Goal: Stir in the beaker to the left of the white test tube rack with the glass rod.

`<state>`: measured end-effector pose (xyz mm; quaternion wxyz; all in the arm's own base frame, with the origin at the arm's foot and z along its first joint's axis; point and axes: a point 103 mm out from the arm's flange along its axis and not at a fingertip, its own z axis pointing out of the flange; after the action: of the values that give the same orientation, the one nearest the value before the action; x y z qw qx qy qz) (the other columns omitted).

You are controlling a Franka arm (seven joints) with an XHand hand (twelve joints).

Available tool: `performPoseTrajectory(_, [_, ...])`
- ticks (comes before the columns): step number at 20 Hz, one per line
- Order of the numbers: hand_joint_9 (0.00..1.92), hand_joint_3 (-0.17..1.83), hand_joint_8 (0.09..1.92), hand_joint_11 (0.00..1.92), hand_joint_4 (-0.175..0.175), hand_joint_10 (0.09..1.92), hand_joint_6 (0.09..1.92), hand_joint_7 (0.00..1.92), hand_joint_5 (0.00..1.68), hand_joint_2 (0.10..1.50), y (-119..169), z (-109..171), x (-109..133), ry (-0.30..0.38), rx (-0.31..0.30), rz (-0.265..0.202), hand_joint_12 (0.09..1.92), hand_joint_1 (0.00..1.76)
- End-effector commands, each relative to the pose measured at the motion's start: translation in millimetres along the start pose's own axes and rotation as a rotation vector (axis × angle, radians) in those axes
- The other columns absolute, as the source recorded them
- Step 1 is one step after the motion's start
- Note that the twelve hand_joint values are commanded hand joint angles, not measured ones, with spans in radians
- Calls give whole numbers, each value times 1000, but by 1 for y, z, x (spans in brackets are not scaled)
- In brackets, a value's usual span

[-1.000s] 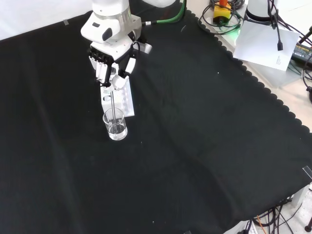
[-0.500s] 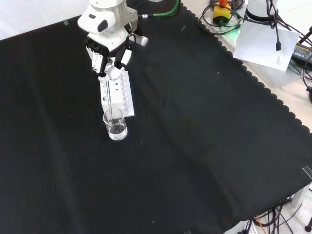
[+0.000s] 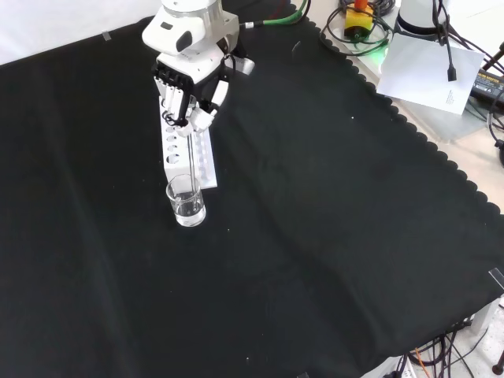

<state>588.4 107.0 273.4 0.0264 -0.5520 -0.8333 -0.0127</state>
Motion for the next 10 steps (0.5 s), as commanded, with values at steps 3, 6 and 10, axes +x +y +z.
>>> performPoseTrajectory(3, [1674, 285, 1113, 1647, -175, 845, 616, 1128, 1062, 930, 14, 4, -5, -1, -2, 6, 673, 1297])
performPoseTrajectory(6, [1674, 285, 1114, 1647, -175, 844, 616, 1128, 1062, 931, 9, 1, -13, -9, -9, 16, 673, 1297])
performPoseTrajectory(10, [1674, 284, 1114, 1647, -175, 845, 615, 1128, 1062, 931, 2, -5, -19, -21, -13, 29, 674, 1297])
